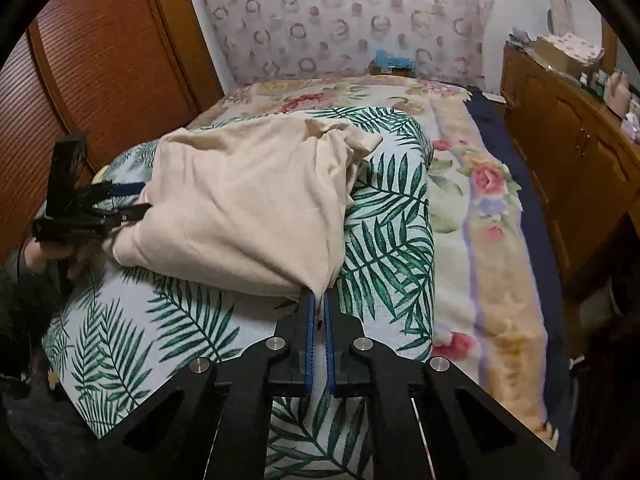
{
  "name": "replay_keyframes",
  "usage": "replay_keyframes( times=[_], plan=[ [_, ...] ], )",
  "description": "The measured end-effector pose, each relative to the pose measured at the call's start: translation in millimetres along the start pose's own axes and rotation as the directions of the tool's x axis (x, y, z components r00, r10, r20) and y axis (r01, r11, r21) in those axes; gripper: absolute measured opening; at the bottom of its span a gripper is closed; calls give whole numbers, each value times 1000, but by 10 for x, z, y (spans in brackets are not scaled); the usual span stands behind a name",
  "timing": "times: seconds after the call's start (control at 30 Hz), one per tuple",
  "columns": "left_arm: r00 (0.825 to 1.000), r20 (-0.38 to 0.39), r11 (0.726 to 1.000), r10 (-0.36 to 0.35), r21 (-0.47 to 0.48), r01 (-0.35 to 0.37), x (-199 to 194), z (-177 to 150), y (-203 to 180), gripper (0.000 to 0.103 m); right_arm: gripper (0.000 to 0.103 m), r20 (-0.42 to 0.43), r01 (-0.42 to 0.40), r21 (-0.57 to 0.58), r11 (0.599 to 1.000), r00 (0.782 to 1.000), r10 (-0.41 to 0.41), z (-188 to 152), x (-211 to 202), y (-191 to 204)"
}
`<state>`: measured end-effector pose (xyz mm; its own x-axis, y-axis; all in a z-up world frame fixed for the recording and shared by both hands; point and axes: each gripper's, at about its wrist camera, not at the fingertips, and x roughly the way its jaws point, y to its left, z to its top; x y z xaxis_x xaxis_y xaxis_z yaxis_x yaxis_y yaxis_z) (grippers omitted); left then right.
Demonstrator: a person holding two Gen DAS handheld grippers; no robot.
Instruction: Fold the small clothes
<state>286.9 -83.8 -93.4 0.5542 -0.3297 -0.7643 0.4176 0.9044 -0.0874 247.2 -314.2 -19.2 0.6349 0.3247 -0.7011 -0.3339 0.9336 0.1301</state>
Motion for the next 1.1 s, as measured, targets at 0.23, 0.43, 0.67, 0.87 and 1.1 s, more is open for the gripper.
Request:
replay_keyframes(
  times=[0.23, 0.43, 0.67, 0.87, 1.1],
  plan=[
    [1000, 11, 1000, -26, -12, 26, -14, -1, 30, 76, 57, 123, -8, 11, 1000, 992, 6, 100, -144, -31],
    [996, 7, 992, -89, -90, 89, 31, 152, 182, 56, 67, 83, -23, 24, 999, 996, 20, 272, 239, -33],
    [994, -21, 988, -106, -115, 103, 151, 282, 236, 54, 70, 15, 35, 48, 998, 999, -36, 399, 573, -40],
    [993, -14, 988, -120, -104, 118, 178, 298, 171, 42, 73, -3, 26, 86, 996, 1000, -26, 425, 595, -41],
    [986, -11, 977, -168, -136, 165, 150, 308, 213, 12, 33, -9, -108, 82, 991, 994, 109, 416, 573, 32]
  ],
)
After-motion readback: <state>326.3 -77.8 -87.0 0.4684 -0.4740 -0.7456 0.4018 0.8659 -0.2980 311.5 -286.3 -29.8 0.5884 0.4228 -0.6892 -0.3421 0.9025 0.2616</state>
